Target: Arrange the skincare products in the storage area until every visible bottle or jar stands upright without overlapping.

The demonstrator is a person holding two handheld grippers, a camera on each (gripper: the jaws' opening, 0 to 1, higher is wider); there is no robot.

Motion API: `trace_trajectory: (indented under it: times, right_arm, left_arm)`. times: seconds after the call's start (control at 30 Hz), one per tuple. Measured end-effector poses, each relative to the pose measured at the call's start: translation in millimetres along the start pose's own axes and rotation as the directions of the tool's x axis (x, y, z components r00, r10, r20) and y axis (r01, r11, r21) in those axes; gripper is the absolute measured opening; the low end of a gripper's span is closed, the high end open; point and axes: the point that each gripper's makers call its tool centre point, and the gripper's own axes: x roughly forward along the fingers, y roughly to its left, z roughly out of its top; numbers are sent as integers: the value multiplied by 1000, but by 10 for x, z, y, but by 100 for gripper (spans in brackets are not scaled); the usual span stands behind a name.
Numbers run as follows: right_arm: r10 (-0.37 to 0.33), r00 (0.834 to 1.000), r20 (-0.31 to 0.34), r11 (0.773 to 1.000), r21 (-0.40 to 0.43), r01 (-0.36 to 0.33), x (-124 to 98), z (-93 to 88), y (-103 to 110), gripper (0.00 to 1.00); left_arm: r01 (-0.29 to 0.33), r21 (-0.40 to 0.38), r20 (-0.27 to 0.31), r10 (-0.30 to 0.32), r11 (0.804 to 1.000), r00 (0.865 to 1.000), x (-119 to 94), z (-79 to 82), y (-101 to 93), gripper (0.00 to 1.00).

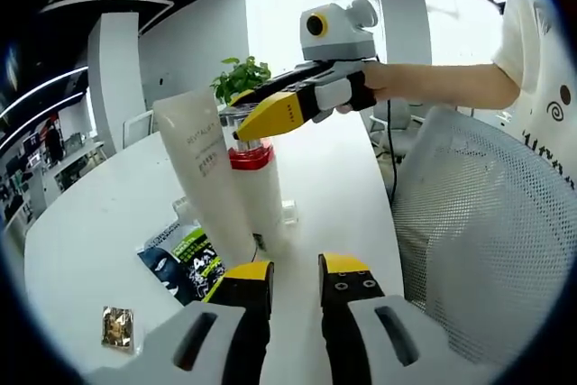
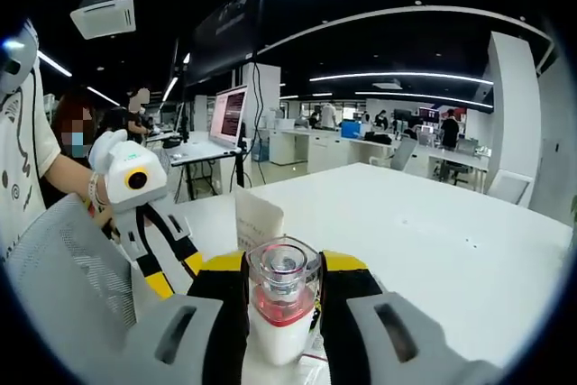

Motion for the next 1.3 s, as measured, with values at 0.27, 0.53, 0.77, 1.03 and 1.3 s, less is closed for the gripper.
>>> trace_trajectory:
  times: [0.27,0.53,0.77,1.03,1.3]
  right_arm:
    - [2,1000,3,1000,-4,-2,23,3,-47,29]
    - [7,1000,7,1000,6,-7,51,4,-68,29]
    - [6,1000,-5,1000,29,-6,46,-4,-58,31]
    - [-9,1000,-27,999,35,10,38,-56,-95,37]
    - [-26,999,-39,998,48,28,-22,-88,-101,44]
  left_arm:
    - [0,-1,0,0,1000,1000,-1,-5,3,16]
    - [-2,-1,-1,2,1000,1000,-4,-5,11,15]
    - [-1,-1,-1,1,1000,1000,-4,-3,12,16]
    - [1,-2,-10,-1,1000,1000,-4,-21,6,16]
    - [-16,-17,-15,16,1000,1000,-26,-29,50,18]
